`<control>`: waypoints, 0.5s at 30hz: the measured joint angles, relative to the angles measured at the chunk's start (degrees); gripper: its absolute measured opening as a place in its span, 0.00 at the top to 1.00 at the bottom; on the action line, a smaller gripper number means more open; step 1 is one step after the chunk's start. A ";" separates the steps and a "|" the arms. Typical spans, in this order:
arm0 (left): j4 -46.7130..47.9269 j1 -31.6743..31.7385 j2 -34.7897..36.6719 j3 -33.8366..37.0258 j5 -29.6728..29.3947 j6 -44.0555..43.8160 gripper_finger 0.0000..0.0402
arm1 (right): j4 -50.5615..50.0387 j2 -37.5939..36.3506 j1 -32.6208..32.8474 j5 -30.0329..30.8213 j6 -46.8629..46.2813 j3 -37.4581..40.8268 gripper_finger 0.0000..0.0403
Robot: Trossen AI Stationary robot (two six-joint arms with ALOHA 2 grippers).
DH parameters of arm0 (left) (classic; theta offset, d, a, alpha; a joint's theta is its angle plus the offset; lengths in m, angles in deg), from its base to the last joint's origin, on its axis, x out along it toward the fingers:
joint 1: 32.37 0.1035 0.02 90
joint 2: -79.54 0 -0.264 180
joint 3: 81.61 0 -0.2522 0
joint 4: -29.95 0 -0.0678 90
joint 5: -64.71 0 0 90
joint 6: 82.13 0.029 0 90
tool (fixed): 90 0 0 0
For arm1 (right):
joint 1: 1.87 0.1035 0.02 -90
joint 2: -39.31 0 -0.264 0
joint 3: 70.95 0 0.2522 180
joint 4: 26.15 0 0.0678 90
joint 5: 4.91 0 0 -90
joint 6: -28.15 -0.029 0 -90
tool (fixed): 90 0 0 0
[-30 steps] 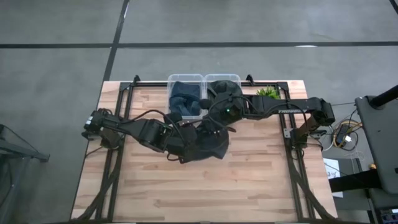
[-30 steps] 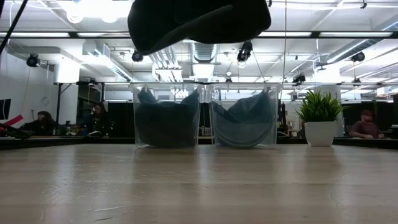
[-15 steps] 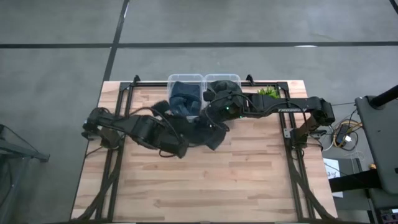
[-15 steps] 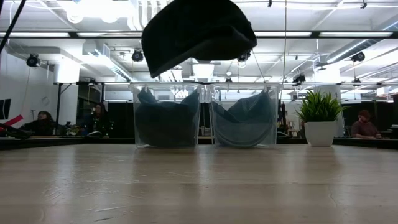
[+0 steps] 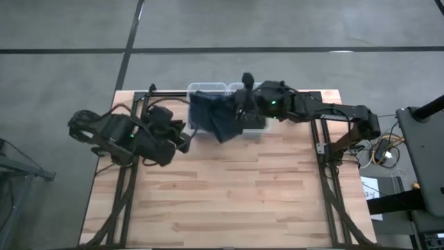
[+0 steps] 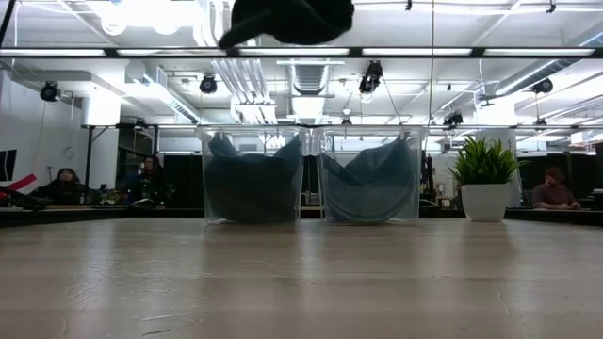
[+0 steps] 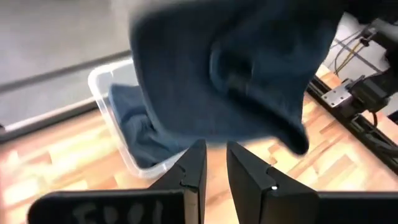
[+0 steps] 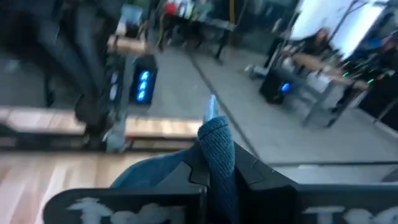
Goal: Pick & Place hat
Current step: Put the blue cap into the left transparent bin
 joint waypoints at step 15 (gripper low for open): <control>-6.32 -1.63 1.41 22.03 -3.82 -28.42 0.86 | 13.72 -0.45 -0.99 9.04 -2.25 0.15 0.97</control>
